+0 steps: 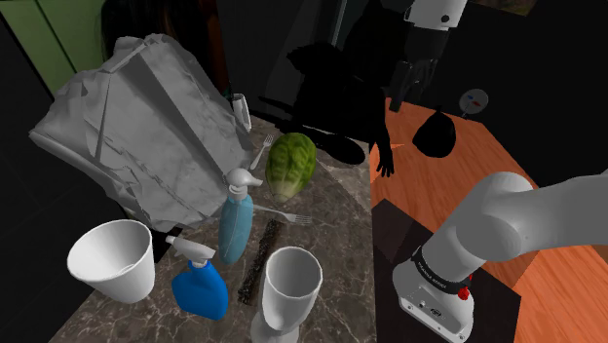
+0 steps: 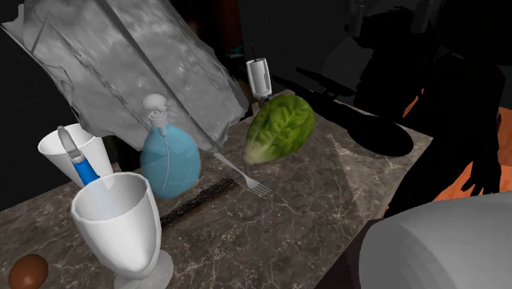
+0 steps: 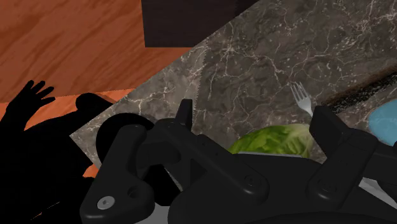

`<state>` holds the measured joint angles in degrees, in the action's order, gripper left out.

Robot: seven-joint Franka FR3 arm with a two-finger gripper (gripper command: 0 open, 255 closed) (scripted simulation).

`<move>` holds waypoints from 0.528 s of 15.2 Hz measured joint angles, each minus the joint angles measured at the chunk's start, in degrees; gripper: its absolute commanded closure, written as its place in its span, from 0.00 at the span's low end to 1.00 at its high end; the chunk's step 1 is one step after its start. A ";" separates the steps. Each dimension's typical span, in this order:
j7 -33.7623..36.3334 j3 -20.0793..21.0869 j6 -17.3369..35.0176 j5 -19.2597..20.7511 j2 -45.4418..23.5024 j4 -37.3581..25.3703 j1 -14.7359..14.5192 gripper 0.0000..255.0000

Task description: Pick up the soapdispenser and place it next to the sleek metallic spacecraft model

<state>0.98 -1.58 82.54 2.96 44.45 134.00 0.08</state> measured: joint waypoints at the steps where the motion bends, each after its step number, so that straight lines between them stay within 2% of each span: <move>1: 0.00 0.00 0.00 0.00 0.00 0.00 0.00 0.00; 8: 5.66 5.12 6.38 -5.99 -3.62 1.95 -2.84 0.00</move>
<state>6.64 3.54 88.92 -3.03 40.82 135.96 -2.76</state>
